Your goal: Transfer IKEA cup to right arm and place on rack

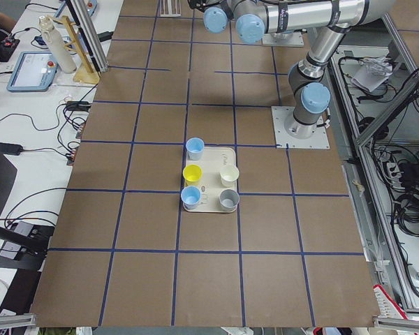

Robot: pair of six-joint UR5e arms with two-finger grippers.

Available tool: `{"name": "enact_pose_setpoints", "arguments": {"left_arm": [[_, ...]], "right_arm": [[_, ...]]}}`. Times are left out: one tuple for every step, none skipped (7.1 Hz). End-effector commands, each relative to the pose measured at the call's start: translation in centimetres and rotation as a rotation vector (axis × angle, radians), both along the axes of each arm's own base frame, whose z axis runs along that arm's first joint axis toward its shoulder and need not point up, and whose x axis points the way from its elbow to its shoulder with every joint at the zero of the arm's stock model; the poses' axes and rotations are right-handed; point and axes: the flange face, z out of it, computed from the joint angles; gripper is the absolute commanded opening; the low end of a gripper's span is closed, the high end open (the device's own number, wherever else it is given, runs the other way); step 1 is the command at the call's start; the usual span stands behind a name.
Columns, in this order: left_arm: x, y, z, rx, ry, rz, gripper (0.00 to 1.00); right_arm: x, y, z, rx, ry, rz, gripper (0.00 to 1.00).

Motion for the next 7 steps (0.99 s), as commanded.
{"name": "enact_pose_setpoints", "arguments": {"left_arm": [[0.9, -0.2, 0.3, 0.038, -0.002, 0.022, 1.0], [2.2, -0.4, 0.0, 0.063, -0.027, 0.031, 1.0], [3.1, 0.1, -0.1, 0.116, -0.126, -0.002, 1.0], [3.9, -0.5, -1.6, 0.089, -0.274, -0.051, 1.0], [4.9, -1.7, -2.9, 0.113, -0.398, -0.057, 1.0], [6.2, -3.9, -4.4, 0.128, -0.558, -0.003, 1.0], [7.2, -6.6, -5.3, 0.158, -0.662, 0.111, 1.0]], "right_arm": [[-3.4, -0.8, 0.2, -0.006, 0.042, -0.029, 0.03], [-5.6, -1.1, 0.2, -0.003, 0.067, -0.051, 0.02], [-7.1, -1.1, -0.1, 0.002, 0.1, -0.041, 0.0], [-8.9, -1.5, 0.8, -0.051, 0.163, -0.033, 0.0], [-10.9, -1.7, 2.4, -0.138, 0.316, 0.041, 0.0], [-13.2, -2.0, 4.0, -0.227, 0.492, 0.1, 0.0], [-14.4, -2.3, 5.2, -0.309, 0.644, 0.144, 0.0]]}}
